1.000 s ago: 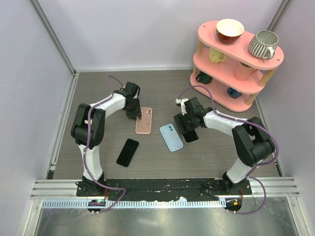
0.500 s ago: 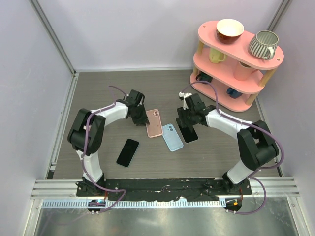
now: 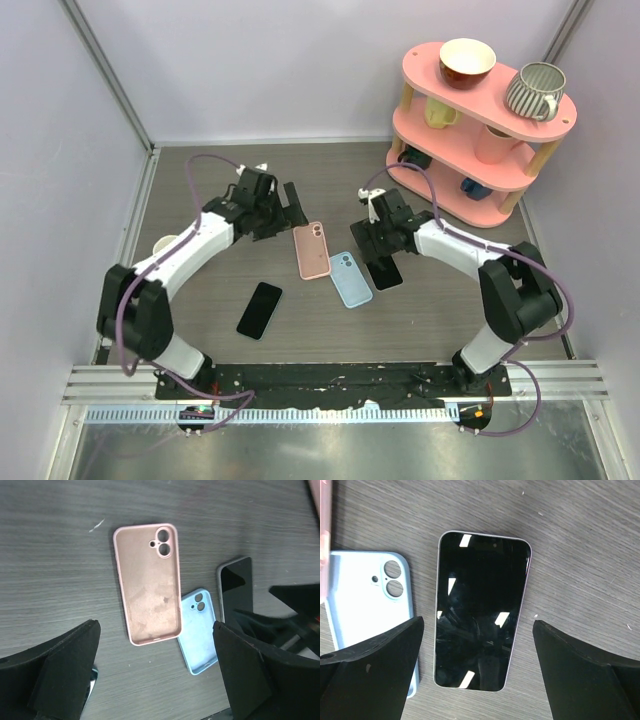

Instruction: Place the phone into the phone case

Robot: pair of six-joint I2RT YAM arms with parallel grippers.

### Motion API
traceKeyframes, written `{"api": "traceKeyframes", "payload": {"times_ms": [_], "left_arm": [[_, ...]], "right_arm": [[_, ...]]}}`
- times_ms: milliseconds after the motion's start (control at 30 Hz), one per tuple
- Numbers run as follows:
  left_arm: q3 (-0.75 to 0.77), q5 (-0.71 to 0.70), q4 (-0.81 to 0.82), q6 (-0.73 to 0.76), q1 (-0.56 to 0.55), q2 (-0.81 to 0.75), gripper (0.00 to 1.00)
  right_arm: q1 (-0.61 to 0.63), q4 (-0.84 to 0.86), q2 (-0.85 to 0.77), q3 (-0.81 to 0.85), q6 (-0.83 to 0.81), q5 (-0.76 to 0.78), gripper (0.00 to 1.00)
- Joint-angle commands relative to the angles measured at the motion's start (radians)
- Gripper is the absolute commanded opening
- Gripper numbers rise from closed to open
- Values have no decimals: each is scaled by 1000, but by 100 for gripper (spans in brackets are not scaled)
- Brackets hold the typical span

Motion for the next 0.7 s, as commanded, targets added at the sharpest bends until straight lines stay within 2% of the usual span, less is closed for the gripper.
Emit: {"api": "traceKeyframes", "payload": {"times_ms": [0, 200, 433, 667], "left_arm": [[34, -47, -36, 144, 2, -147, 100], [41, -95, -68, 269, 5, -277, 100], [9, -139, -30, 339, 7, -391, 100], [-107, -208, 38, 375, 7, -461, 100]], "right_arm": [[5, -24, 46, 52, -87, 6, 97], [6, -31, 104, 58, -100, 0, 97], [8, -8, 165, 46, -85, -17, 96], [9, 26, 184, 20, -94, -20, 92]]}}
